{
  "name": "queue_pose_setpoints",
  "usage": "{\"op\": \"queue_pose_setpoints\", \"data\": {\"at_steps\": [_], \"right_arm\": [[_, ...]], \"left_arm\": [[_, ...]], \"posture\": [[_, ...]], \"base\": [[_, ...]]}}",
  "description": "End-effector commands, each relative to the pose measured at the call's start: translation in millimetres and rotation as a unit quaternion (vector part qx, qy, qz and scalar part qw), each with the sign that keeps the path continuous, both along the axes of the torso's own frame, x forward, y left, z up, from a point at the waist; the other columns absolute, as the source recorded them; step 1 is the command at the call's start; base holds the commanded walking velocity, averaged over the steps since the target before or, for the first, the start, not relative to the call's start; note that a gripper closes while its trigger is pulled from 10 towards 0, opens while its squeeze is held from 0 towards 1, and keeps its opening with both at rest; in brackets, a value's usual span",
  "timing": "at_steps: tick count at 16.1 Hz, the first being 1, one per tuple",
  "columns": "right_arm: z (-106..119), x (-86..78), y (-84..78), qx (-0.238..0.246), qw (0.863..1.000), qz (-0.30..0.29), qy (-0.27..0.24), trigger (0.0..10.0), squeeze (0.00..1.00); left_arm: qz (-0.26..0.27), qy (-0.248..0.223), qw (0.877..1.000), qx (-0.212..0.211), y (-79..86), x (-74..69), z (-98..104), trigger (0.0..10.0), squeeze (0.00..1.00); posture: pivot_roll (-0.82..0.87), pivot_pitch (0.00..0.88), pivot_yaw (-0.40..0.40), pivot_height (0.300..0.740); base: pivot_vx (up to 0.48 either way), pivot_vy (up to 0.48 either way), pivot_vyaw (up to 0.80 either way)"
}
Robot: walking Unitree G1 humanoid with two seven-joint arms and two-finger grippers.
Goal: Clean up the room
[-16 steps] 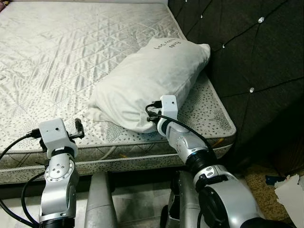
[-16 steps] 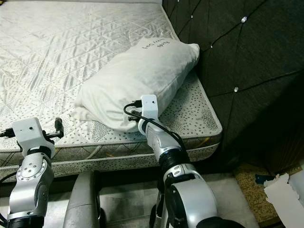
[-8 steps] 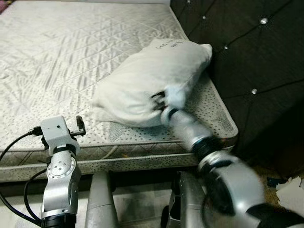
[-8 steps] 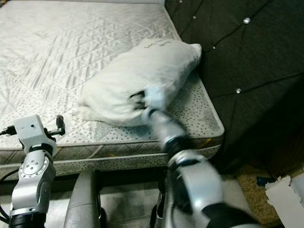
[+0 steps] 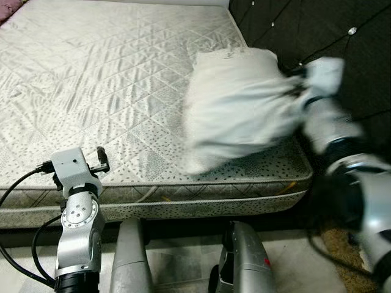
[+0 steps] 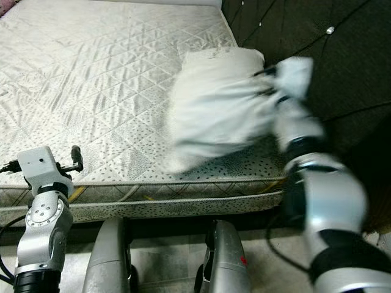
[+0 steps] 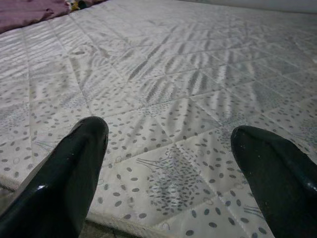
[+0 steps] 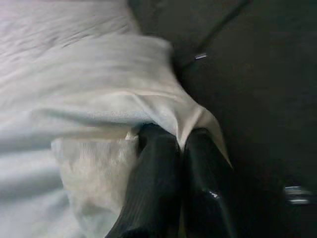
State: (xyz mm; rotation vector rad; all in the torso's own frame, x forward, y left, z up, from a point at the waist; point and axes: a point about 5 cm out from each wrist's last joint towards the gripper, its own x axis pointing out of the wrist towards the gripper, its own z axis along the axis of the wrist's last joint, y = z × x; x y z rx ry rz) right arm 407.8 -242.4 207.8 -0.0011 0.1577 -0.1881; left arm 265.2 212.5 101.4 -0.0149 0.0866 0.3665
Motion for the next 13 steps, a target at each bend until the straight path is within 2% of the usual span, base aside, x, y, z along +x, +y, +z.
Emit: {"op": "queue_pose_setpoints", "data": {"at_steps": [1, 3, 5, 8, 9, 12, 13], "right_arm": [[41.1, 3.5, -11.6, -0.003, 0.997, -0.021, -0.074, 0.0, 0.00], [34.7, 1.0, -17.1, -0.003, 0.997, -0.024, -0.068, 0.0, 0.00], [16.7, -0.2, -10.7, 0.000, 0.999, -0.006, -0.048, 0.0, 0.00], [-40.2, -10.0, 8.9, 0.023, 0.999, 0.018, 0.016, 0.0, 0.00], [-63.0, -17.1, 14.2, 0.050, 0.998, 0.008, 0.036, 0.0, 0.00], [-83.5, -23.3, 31.8, 0.065, 0.997, 0.023, 0.041, 0.0, 0.00], [-90.2, -25.2, 42.7, 0.067, 0.995, 0.051, 0.045, 0.0, 0.00]], "left_arm": [[0.000, -0.004, 1.000, 0.001, 0.2, 2.3, 1.4, 10.0, 0.00], [0.003, -0.005, 1.000, 0.001, 0.3, 2.0, 1.4, 10.0, 0.00], [0.003, -0.004, 1.000, 0.000, -1.4, 0.9, -0.3, 10.0, 0.00], [-0.004, 0.001, 1.000, -0.003, -4.4, 0.5, -3.0, 10.0, 0.00], [-0.006, 0.001, 1.000, -0.002, -5.1, 2.7, -2.3, 10.0, 0.00], [-0.012, -0.002, 1.000, -0.001, -5.1, 6.5, 0.3, 10.0, 0.00], [-0.015, -0.002, 1.000, -0.001, -6.6, 7.2, 0.2, 10.0, 0.00]], "posture": [[0.07, 0.000, -0.077, 0.571], [0.07, 0.000, -0.080, 0.571], [0.07, 0.000, -0.080, 0.571], [0.05, 0.000, -0.064, 0.571], [0.05, 0.000, -0.056, 0.571], [0.04, 0.000, -0.045, 0.571], [0.03, 0.000, -0.042, 0.571]], "base": [[0.000, 0.000, 0.00], [0.000, 0.000, 0.00], [0.000, 0.000, 0.00], [0.000, 0.000, 0.00], [0.000, 0.000, 0.00], [0.000, 0.000, 0.00], [0.000, 0.000, 0.00]]}}
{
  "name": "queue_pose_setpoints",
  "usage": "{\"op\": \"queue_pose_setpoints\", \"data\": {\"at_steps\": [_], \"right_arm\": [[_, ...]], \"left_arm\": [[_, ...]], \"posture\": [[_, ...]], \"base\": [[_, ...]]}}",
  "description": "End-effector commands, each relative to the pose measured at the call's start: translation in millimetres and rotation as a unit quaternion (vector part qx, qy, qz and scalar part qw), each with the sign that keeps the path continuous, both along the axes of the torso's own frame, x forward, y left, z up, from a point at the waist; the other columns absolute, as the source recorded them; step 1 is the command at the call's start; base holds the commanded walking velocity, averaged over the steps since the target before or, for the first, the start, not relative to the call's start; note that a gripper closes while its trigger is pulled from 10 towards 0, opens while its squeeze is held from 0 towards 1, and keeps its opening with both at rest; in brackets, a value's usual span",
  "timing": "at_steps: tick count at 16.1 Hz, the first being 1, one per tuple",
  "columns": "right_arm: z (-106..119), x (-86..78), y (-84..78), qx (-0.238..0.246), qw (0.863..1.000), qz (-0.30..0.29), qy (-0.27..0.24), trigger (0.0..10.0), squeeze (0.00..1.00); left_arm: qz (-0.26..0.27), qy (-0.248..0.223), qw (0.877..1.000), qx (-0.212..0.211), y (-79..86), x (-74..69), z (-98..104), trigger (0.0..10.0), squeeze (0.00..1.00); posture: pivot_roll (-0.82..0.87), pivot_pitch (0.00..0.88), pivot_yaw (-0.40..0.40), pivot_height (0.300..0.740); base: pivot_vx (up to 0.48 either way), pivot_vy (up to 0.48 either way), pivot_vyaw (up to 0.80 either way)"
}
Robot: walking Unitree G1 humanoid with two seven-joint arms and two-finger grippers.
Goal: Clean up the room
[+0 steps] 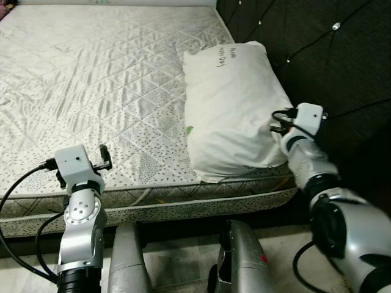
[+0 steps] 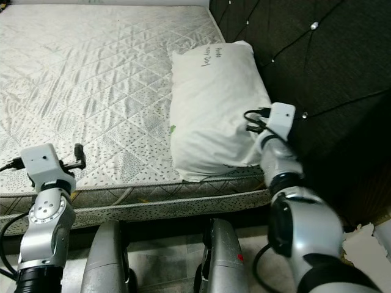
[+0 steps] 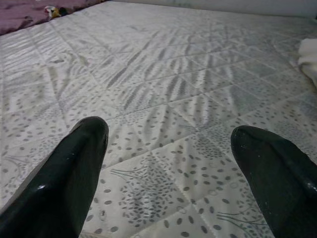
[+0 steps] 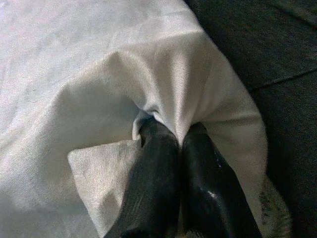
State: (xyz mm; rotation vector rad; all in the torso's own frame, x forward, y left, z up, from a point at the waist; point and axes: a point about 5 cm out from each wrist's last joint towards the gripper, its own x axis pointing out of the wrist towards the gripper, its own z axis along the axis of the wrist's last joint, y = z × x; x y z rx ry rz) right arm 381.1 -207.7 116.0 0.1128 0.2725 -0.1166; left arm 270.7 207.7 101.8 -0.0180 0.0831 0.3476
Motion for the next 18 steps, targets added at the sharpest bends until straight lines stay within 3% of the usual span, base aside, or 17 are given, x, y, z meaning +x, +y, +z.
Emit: {"op": "queue_pose_setpoints", "data": {"at_steps": [1, 6, 8, 10, 11, 14, 15, 17, 18], "right_arm": [[-0.8, 0.9, 12.8, 0.005, 0.999, 0.033, -0.007, 0.0, 0.00], [-25.6, -14.5, 57.0, 0.015, 0.990, 0.140, -0.005, 0.0, 0.00], [-26.3, -15.1, 61.1, -0.002, 0.986, 0.166, -0.003, 0.0, 0.00], [4.2, 1.6, 32.3, -0.082, 0.983, 0.160, -0.025, 0.0, 0.00], [32.9, 12.1, 5.2, -0.127, 0.982, 0.133, -0.040, 0.0, 0.00], [77.4, 21.8, -27.2, -0.191, 0.976, 0.085, -0.061, 0.0, 0.00], [106.0, 25.1, -43.5, -0.217, 0.972, 0.047, -0.078, 0.0, 0.00], [135.0, 26.5, -57.7, -0.202, 0.974, -0.007, -0.104, 0.0, 0.00], [138.5, 26.5, -59.1, -0.204, 0.973, -0.011, -0.107, 0.0, 0.00]], "left_arm": [[-0.007, 0.000, 1.000, 0.000, -2.5, 2.1, -0.1, 10.0, 0.00], [-0.002, -0.001, 1.000, -0.001, -1.8, 1.9, -0.7, 10.0, 0.00], [-0.001, -0.001, 1.000, -0.001, -1.1, 1.4, -0.5, 10.0, 0.00], [0.000, -0.001, 1.000, 0.003, 1.1, 2.9, 0.8, 10.0, 0.00], [0.003, -0.004, 1.000, 0.005, 4.1, 3.5, 2.7, 10.0, 0.00], [0.003, -0.004, 1.000, 0.006, 4.0, 3.7, 2.7, 10.0, 0.00], [0.004, -0.005, 1.000, 0.006, 3.0, 2.9, 2.7, 10.0, 0.00], [0.012, -0.010, 1.000, 0.008, 6.3, 1.7, 4.7, 10.0, 0.00], [0.016, -0.011, 1.000, 0.010, 8.3, 1.4, 5.8, 10.0, 0.00]], "posture": [[0.03, 0.000, -0.043, 0.571], [0.03, 0.000, -0.043, 0.571], [0.04, 0.000, -0.049, 0.571], [0.04, 0.000, -0.045, 0.571], [0.04, 0.000, -0.046, 0.571], [0.04, 0.000, -0.057, 0.571], [0.05, 0.000, -0.064, 0.571], [0.06, 0.000, -0.069, 0.571], [0.06, 0.000, -0.069, 0.571]], "base": [[0.000, 0.000, 0.00], [0.000, 0.000, 0.00], [0.000, 0.000, 0.00], [0.000, 0.000, 0.00], [0.000, 0.000, 0.00], [0.000, 0.000, 0.00], [0.000, 0.000, 0.00], [0.000, 0.000, 0.00], [0.000, 0.000, 0.00]]}}
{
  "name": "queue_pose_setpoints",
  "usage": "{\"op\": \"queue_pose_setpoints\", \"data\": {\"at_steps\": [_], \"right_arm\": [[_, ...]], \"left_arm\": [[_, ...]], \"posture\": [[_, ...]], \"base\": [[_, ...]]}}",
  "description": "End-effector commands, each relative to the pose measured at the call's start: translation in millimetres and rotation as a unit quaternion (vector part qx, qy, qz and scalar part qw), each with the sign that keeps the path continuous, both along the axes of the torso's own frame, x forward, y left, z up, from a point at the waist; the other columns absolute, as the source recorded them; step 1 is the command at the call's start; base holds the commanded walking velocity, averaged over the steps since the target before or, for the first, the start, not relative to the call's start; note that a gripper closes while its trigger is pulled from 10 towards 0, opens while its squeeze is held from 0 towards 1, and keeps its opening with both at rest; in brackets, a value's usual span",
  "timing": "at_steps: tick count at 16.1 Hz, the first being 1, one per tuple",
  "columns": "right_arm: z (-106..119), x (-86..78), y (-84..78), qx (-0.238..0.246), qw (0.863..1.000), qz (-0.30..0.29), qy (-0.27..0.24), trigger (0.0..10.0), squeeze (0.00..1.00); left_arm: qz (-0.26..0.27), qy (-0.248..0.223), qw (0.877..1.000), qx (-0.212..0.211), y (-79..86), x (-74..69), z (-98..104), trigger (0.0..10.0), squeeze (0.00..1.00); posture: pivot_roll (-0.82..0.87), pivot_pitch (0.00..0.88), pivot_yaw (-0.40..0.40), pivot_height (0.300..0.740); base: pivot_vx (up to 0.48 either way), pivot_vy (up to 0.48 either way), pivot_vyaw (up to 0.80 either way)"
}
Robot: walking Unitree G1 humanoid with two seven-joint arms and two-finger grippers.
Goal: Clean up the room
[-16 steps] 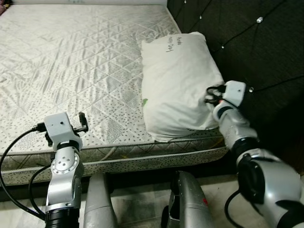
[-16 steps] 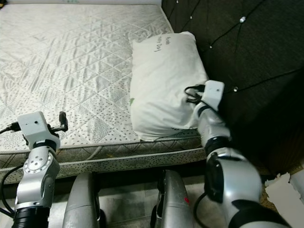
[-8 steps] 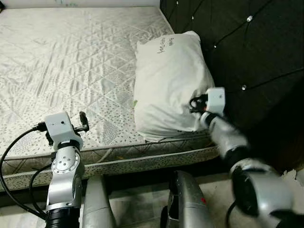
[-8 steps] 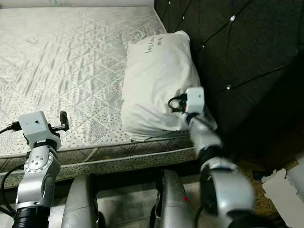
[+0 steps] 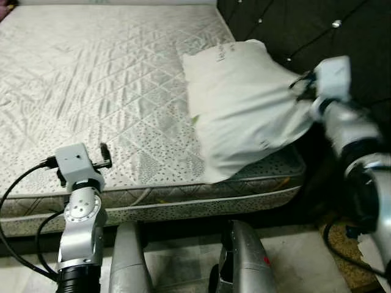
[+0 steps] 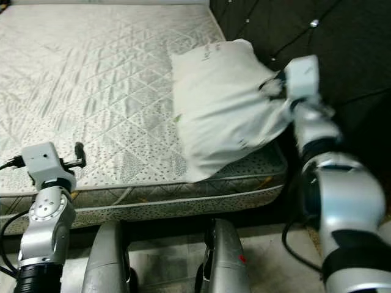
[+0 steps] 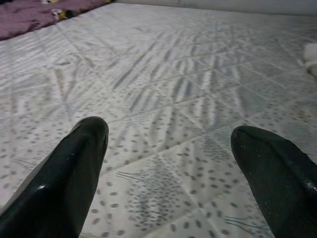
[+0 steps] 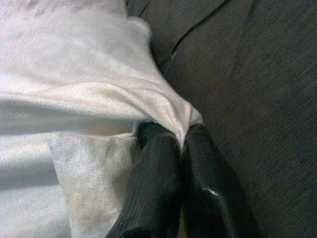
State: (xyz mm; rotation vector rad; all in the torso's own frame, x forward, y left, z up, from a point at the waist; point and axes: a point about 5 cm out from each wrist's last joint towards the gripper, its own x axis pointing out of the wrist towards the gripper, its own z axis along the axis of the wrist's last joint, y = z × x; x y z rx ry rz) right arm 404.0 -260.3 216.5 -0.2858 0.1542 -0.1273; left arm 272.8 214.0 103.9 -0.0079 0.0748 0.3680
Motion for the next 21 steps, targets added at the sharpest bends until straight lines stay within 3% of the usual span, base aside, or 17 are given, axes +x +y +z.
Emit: {"op": "queue_pose_setpoints", "data": {"at_steps": [1, 5, 7, 8, 9, 10, 11, 12, 15, 18, 19, 21], "right_arm": [[50.2, 3.7, -10.4, 0.007, 0.996, -0.030, -0.083, 0.0, 0.00], [69.9, 4.5, -12.2, 0.029, 0.993, -0.039, -0.111, 0.0, 0.00], [52.2, 6.6, -2.3, 0.034, 0.995, -0.015, -0.087, 0.0, 0.00], [30.1, 6.7, 6.3, 0.051, 0.997, 0.006, -0.062, 3.0, 0.00], [27.4, 6.6, 7.3, 0.053, 0.997, 0.008, -0.058, 3.0, 0.00], [13.9, 5.0, 9.0, 0.050, 0.998, 0.004, -0.045, 10.0, 0.00], [-10.6, 1.0, 12.9, 0.047, 0.999, 0.006, -0.018, 10.0, 0.00], [-25.5, -2.4, 15.1, 0.064, 0.998, 0.004, -0.011, 10.0, 1.00], [-24.0, -1.2, 18.6, 0.014, 1.000, -0.009, -0.017, 10.0, 1.00], [-24.5, 2.1, 32.6, 0.001, 1.000, 0.028, -0.005, 10.0, 1.00], [-40.9, 0.2, 45.1, -0.034, 0.997, 0.054, 0.032, 10.0, 1.00], [-72.0, -8.6, 53.7, 0.006, 0.994, 0.067, 0.091, 10.0, 1.00]], "left_arm": [[0.017, -0.012, 1.000, 0.009, 9.2, -2.5, 6.7, 10.0, 0.00], [0.030, -0.013, 0.999, 0.017, 18.3, -6.1, 7.8, 10.0, 0.00], [0.026, -0.013, 0.999, 0.014, 13.5, -6.3, 7.5, 10.0, 0.00], [0.021, -0.011, 1.000, 0.011, 9.8, -5.7, 6.3, 10.0, 0.00], [0.020, -0.011, 1.000, 0.011, 9.7, -5.9, 6.3, 10.0, 0.00], [0.016, -0.010, 1.000, 0.011, 8.8, -5.5, 5.8, 10.0, 0.00], [0.011, -0.011, 1.000, 0.013, 8.2, -4.0, 7.4, 10.0, 0.00], [0.007, -0.014, 1.000, 0.019, 10.3, -1.5, 10.8, 10.0, 0.00], [0.010, -0.018, 0.999, 0.026, 15.7, 1.9, 14.9, 10.0, 0.00], [0.010, -0.021, 0.999, 0.027, 14.9, 2.7, 15.3, 10.0, 0.00], [0.005, -0.018, 1.000, 0.025, 12.5, 2.7, 12.7, 10.0, 0.00], [0.002, -0.019, 1.000, 0.024, 10.8, 5.3, 13.1, 10.0, 0.00]], "posture": [[0.08, 0.000, -0.080, 0.571], [0.10, 0.000, -0.087, 0.571], [0.10, 0.000, -0.087, 0.571], [0.10, 0.000, -0.084, 0.571], [0.10, 0.000, -0.077, 0.571], [0.10, 0.000, -0.077, 0.571], [0.10, 0.000, -0.060, 0.571], [0.10, 0.000, -0.050, 0.571], [0.10, 0.000, -0.045, 0.571], [0.10, 0.000, -0.045, 0.571], [0.08, 0.000, -0.038, 0.571], [0.08, 0.000, -0.041, 0.571]], "base": [[0.000, 0.000, 0.00], [0.000, 0.000, 0.00], [0.000, 0.000, 0.00], [0.000, 0.000, 0.00], [0.000, 0.000, 0.00], [0.000, 0.000, 0.00], [0.000, 0.000, 0.00], [0.000, 0.000, 0.00], [0.000, 0.000, 0.00], [0.000, 0.000, 0.00], [0.000, 0.000, 0.00], [0.000, 0.000, 0.00]]}}
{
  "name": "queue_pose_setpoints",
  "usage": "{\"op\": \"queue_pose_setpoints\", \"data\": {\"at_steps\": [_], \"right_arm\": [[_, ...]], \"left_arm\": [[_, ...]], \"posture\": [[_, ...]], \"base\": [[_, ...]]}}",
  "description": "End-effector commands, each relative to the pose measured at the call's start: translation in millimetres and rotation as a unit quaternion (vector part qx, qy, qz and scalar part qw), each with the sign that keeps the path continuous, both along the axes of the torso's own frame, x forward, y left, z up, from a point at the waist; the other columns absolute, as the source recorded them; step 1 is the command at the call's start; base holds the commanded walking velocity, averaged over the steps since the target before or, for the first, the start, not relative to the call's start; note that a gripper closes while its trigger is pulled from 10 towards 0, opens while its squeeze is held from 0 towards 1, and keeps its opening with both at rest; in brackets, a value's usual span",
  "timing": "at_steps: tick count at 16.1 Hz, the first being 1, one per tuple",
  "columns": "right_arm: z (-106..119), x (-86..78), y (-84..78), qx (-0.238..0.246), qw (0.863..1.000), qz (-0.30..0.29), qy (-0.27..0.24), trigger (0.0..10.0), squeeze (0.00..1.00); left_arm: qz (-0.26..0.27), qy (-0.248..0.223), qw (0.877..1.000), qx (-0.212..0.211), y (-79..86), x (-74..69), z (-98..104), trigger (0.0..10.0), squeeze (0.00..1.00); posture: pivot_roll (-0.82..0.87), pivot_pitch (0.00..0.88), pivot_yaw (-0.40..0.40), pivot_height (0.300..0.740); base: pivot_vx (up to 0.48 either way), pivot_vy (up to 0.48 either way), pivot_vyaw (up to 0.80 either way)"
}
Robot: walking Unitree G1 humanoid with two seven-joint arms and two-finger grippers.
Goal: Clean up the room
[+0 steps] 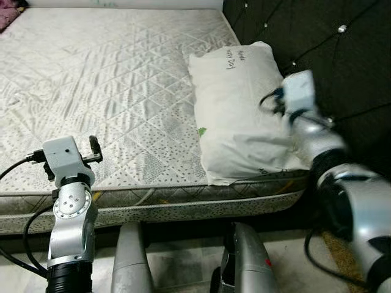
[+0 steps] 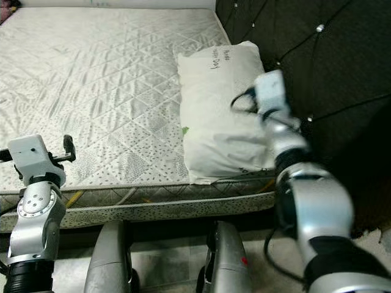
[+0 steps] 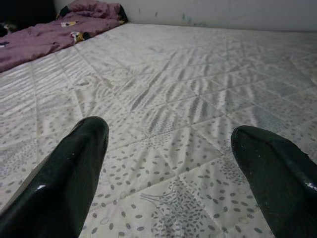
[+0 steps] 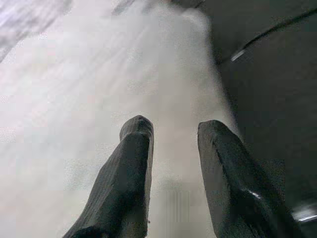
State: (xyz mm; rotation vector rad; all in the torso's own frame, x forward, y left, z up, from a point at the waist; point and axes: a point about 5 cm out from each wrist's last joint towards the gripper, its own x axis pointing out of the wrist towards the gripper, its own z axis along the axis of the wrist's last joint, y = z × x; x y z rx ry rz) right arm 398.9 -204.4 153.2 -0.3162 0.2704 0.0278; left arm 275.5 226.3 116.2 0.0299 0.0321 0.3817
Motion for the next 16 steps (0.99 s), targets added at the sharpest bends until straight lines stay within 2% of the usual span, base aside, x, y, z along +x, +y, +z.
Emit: {"op": "queue_pose_setpoints", "data": {"at_steps": [1, 2, 3, 6, 7, 9, 10, 11, 12, 14, 16], "right_arm": [[-18.3, -6.9, 0.8, 0.028, 0.999, 0.001, 0.039, 10.0, 1.00], [-26.8, -10.1, 3.5, 0.049, 0.997, -0.001, 0.055, 10.0, 1.00], [-45.5, -17.8, 10.3, 0.077, 0.993, -0.005, 0.089, 10.0, 1.00], [-64.6, -26.0, 24.4, 0.149, 0.980, -0.025, 0.127, 10.0, 1.00], [-58.4, -22.0, 28.8, 0.189, 0.976, -0.041, 0.102, 10.0, 1.00], [-34.1, -10.0, 36.2, 0.223, 0.974, -0.020, 0.034, 10.0, 1.00], [-5.2, 0.6, 44.6, 0.254, 0.966, 0.009, -0.042, 10.0, 1.00], [11.3, 4.5, 51.3, 0.255, 0.962, 0.033, -0.087, 10.0, 1.00], [25.1, 4.5, 66.9, 0.264, 0.953, 0.070, -0.133, 10.0, 1.00], [27.5, -6.3, 90.7, 0.267, 0.940, 0.123, -0.171, 10.0, 1.00], [11.4, -32.4, 115.8, 0.269, 0.929, 0.169, -0.191, 10.0, 1.00]], "left_arm": [[-0.005, -0.003, 1.000, 0.002, -1.5, 3.8, 1.6, 10.0, 0.00], [-0.004, -0.004, 1.000, 0.001, -1.1, 5.0, 2.4, 10.0, 0.00], [-0.004, -0.005, 1.000, 0.001, -0.8, 7.1, 3.2, 10.0, 0.00], [-0.005, -0.008, 1.000, -0.001, -2.1, 8.9, 4.1, 10.0, 0.00], [-0.002, -0.013, 1.000, -0.003, -2.0, 10.6, 5.4, 10.0, 0.00], [0.002, -0.025, 1.000, 0.000, -0.3, 11.9, 10.0, 10.0, 0.00], [0.004, -0.040, 0.999, 0.004, 0.4, 14.4, 16.0, 10.0, 0.00], [0.006, -0.046, 0.999, 0.003, -0.3, 16.4, 17.6, 10.0, 0.00], [0.005, -0.056, 0.998, -0.001, -4.8, 18.0, 18.6, 10.0, 0.00], [-0.006, -0.070, 0.998, 0.003, -14.4, 17.6, 20.8, 10.0, 0.00], [-0.008, -0.073, 0.997, 0.005, -18.0, 16.8, 19.5, 10.0, 0.00]], "posture": [[0.08, 0.000, -0.039, 0.571], [0.08, 0.000, -0.038, 0.571], [0.08, 0.000, -0.035, 0.571], [0.08, 0.000, -0.039, 0.571], [0.08, 0.000, -0.044, 0.571], [0.08, 0.000, -0.047, 0.571], [0.07, 0.000, -0.050, 0.571], [0.06, 0.000, -0.051, 0.571], [0.06, 0.000, -0.052, 0.571], [0.04, 0.000, -0.052, 0.571], [0.03, 0.000, -0.048, 0.571]], "base": [[0.000, 0.000, 0.00], [0.000, 0.000, 0.00], [0.000, 0.000, 0.00], [0.000, 0.000, 0.00], [0.000, 0.000, 0.00], [0.000, 0.000, 0.00], [0.000, 0.000, 0.00], [0.000, 0.000, 0.00], [0.000, 0.000, 0.00], [0.000, 0.000, 0.00], [0.000, 0.000, 0.00]]}}
